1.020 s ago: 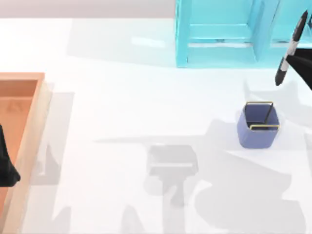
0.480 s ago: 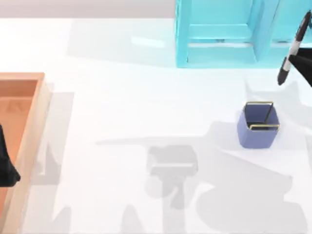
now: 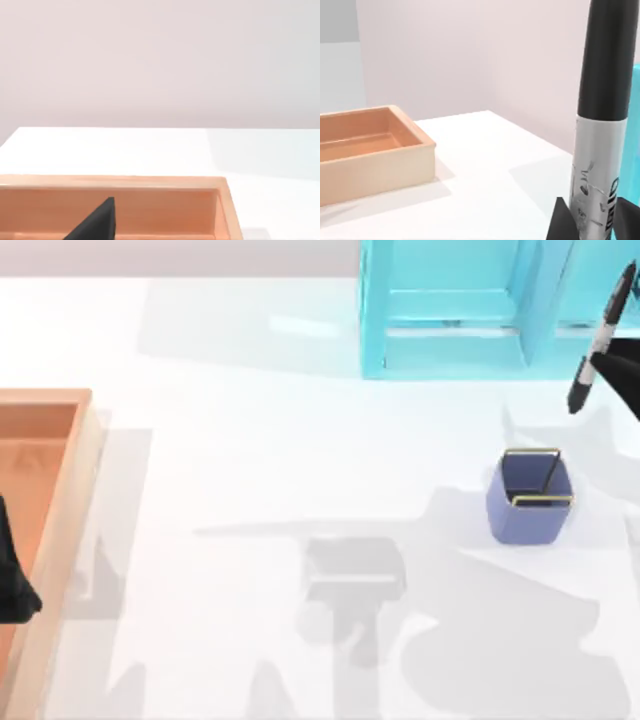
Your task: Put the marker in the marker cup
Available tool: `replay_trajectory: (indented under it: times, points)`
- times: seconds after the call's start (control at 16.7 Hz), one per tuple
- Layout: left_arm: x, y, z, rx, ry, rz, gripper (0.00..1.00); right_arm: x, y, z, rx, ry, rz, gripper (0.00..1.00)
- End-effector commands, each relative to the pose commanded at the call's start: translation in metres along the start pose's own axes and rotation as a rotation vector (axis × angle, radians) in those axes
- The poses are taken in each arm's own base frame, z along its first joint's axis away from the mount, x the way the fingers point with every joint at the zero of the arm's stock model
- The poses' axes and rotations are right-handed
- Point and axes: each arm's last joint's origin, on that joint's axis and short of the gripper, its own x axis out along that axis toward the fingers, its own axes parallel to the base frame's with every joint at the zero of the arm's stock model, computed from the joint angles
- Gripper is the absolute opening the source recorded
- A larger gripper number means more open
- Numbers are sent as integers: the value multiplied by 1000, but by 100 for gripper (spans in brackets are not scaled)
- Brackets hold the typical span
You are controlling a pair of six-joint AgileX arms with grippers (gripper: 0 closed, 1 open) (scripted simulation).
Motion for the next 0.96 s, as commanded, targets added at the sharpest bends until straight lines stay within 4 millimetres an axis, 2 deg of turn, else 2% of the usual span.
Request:
replay_trajectory:
  times: [0.6,0.96]
  points:
    - [0,0,0,0,0,0,100,0,0,0,0,0,0,98]
    - [0,0,0,0,0,0,100,0,0,0,0,0,0,100]
